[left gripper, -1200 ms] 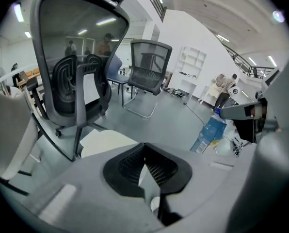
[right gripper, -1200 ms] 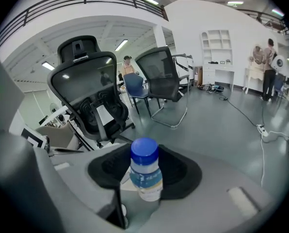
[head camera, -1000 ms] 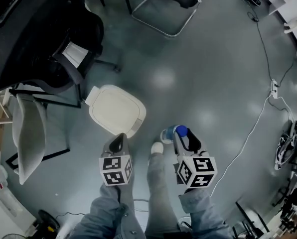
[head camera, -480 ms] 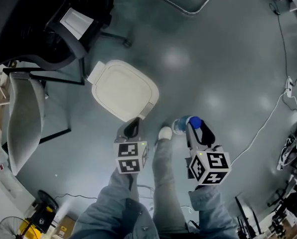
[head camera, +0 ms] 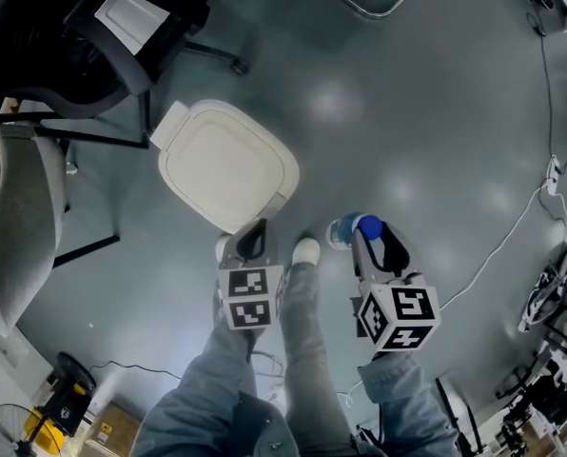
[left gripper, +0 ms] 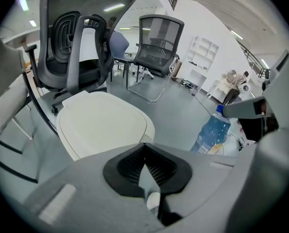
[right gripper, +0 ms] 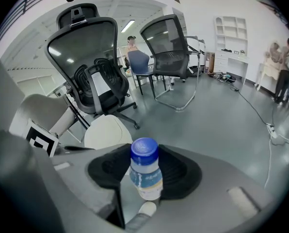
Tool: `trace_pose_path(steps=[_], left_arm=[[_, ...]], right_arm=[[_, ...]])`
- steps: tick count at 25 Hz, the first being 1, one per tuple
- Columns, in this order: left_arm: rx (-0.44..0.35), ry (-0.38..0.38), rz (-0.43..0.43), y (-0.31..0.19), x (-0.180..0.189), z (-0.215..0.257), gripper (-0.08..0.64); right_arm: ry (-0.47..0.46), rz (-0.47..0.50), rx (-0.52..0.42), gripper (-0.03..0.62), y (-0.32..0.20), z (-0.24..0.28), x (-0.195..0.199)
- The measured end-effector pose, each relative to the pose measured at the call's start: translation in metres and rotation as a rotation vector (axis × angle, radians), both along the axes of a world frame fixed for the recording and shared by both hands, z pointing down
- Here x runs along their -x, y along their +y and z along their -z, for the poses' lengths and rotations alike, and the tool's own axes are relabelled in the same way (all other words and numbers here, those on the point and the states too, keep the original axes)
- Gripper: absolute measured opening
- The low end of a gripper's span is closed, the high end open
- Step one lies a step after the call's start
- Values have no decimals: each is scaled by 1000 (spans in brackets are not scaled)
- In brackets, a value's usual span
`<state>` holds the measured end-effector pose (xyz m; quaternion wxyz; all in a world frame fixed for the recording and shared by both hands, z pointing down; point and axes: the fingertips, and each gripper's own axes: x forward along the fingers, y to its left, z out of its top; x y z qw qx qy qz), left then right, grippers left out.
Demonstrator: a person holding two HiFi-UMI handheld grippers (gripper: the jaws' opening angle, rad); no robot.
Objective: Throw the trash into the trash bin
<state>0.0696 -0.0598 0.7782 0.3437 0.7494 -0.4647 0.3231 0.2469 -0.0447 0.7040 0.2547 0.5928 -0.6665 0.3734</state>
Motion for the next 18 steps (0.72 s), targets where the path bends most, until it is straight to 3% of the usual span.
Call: trace_pose_path(steps=[18], left_arm=[[68,-61,76,7,-5,-43,11]], right_arm=[[-6,2,32,179,-5,-28,-24]])
